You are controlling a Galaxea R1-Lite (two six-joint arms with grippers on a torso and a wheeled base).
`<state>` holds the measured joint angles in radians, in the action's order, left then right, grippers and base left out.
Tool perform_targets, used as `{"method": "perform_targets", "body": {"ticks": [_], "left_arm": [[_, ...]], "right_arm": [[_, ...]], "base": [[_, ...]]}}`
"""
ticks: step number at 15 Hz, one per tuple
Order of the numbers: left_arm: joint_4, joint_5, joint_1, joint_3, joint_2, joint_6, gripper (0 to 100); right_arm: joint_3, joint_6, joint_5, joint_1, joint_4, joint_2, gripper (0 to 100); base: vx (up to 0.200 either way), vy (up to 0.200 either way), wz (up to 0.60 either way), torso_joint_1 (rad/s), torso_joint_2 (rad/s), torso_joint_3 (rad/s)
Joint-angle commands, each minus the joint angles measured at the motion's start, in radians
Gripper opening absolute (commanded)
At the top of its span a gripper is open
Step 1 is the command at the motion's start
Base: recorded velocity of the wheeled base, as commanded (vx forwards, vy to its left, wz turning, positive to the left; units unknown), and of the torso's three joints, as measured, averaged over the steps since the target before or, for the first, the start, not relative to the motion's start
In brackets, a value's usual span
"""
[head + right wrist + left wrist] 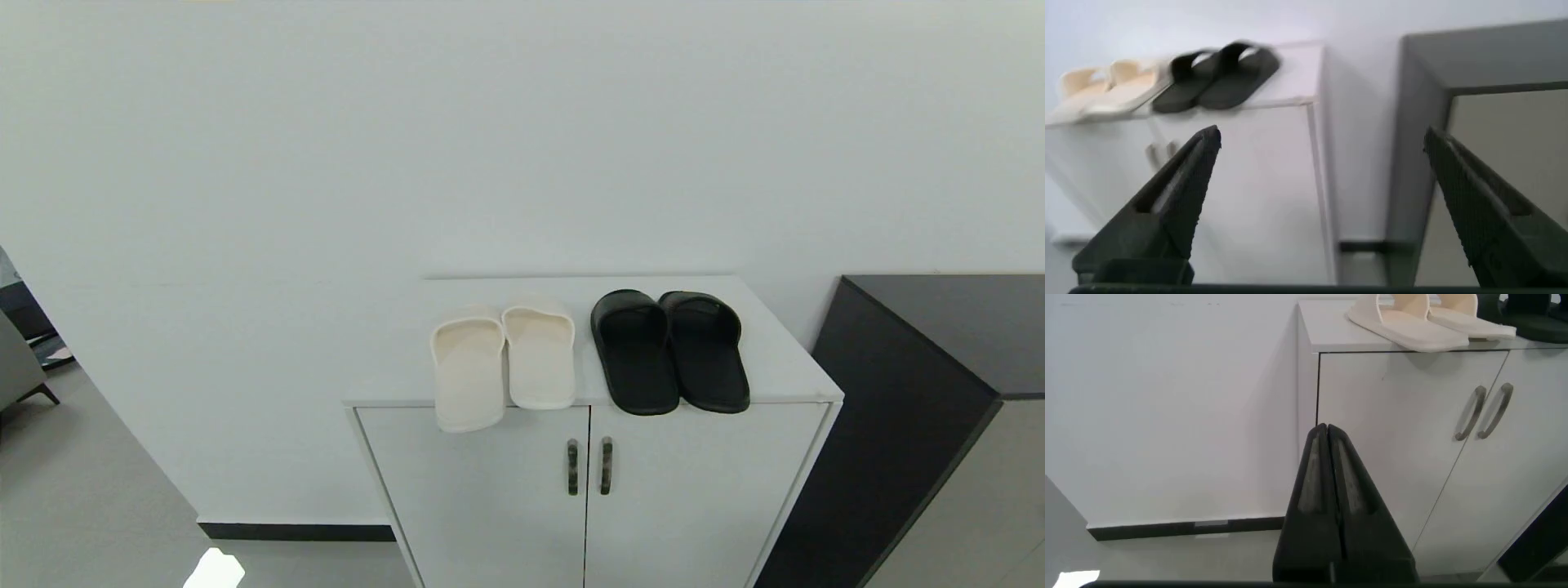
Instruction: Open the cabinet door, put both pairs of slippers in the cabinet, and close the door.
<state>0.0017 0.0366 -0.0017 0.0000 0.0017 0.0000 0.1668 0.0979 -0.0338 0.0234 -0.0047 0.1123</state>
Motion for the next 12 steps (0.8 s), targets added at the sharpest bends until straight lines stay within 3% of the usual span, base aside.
{"method": "perform_targets", "body": {"ticks": [1, 6, 7, 12], "left_arm": [[0.000, -0.001, 0.000, 0.000, 0.000, -0.003, 0], [0.000, 0.000, 0.000, 0.000, 0.000, 0.005, 0], [0.000, 0.000, 0.000, 0.000, 0.000, 0.006, 0], [0.000, 0.002, -0.001, 0.000, 0.000, 0.008, 0]], "right_arm": [[0.103, 0.002, -0.130, 0.043, 0.002, 0.340, 100], [0.209, 0.066, -0.161, 0.107, -0.195, 0.721, 100], [0.316, 0.203, -0.147, 0.225, -0.198, 0.805, 100], [0.519, 0.246, 0.095, 0.512, -0.202, 1.063, 100]], "base": [[0.000, 0.000, 0.00, 0.000, 0.00, 0.000], [0.000, 0.000, 0.00, 0.000, 0.00, 0.000], [0.000, 0.000, 0.00, 0.000, 0.00, 0.000], [0.000, 0.000, 0.00, 0.000, 0.00, 0.000]]}}
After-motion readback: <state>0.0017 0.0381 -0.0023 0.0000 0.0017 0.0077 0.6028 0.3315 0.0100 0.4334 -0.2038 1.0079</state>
